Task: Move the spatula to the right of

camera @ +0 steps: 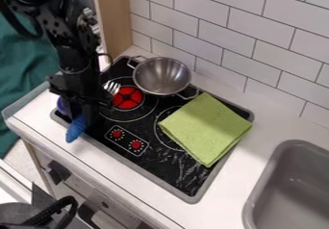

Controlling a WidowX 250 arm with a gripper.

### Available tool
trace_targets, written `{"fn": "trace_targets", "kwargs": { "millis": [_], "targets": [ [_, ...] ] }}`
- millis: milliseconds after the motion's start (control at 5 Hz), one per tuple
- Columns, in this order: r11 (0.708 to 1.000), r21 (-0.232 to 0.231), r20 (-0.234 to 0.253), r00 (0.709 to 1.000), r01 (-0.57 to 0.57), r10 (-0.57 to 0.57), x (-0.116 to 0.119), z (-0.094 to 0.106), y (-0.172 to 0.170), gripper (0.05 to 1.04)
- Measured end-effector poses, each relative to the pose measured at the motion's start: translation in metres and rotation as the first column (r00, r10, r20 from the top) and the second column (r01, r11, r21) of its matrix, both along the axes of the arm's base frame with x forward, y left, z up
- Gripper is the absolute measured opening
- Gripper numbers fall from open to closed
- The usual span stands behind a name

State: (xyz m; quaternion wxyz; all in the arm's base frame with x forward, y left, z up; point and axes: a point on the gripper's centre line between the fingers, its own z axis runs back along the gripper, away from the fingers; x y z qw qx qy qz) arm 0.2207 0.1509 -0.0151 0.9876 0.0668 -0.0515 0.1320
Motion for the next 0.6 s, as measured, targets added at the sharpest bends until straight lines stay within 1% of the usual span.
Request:
{"fn": "trace_targets", "kwargs": {
  "millis": [200, 400, 600],
  "targets": [
    [1.000, -0.005, -0.011, 1.000, -0.004, 0.004, 0.000, -0.004, 0.001, 0.322],
    [1.000, -0.023, -0.014, 1.000, 0.015, -0.015, 0.009, -0.011, -0.003, 0.322],
    [0.998, -0.018, -0.006, 0.998, 0.059, -0.059, 0.024, -0.011, -0.009, 0.383]
  ]
}}
